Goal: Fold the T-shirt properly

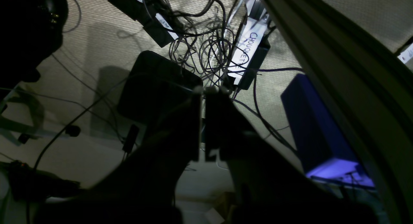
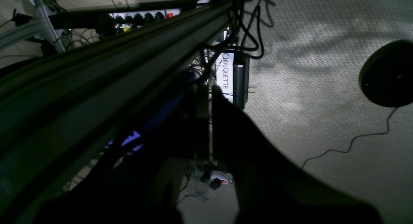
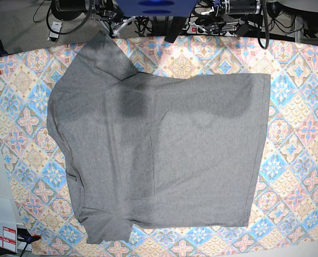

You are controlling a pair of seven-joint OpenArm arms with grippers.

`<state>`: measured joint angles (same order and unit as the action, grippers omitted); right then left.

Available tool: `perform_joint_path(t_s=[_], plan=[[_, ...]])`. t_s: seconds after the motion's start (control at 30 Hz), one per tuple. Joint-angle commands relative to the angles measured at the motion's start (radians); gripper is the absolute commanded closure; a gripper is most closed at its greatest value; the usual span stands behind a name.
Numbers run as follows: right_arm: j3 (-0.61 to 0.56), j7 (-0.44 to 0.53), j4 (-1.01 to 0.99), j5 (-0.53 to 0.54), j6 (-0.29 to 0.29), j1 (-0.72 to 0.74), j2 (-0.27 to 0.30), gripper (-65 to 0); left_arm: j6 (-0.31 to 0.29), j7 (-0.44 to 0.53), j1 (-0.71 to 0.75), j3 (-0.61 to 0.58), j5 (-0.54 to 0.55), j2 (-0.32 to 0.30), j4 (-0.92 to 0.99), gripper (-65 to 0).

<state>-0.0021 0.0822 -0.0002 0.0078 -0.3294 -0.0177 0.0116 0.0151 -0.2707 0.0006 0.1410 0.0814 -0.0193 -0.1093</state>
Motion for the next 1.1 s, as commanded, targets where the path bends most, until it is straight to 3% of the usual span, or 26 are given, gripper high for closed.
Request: perform_joint_path(t_s=[0.0, 0.7, 1.07], plan=[[-0.002, 0.003, 0.000, 0.001, -0.009, -0.001, 0.001, -1.6, 0.006, -0.005, 0.006, -0.001, -0.004, -0.001, -0.003, 0.0], [-0.002, 0.003, 0.000, 0.001, -0.009, -0.001, 0.003, -1.7, 0.006, -0.003, 0.009, -0.001, -0.004, -0.001, -0.003, 0.0], [-0.003, 0.003, 0.000, 0.001, -0.009, -0.003, 0.004, -1.7, 0.006, 0.136, 0.063, -0.002, -0.007, -0.003, 0.001, 0.0]])
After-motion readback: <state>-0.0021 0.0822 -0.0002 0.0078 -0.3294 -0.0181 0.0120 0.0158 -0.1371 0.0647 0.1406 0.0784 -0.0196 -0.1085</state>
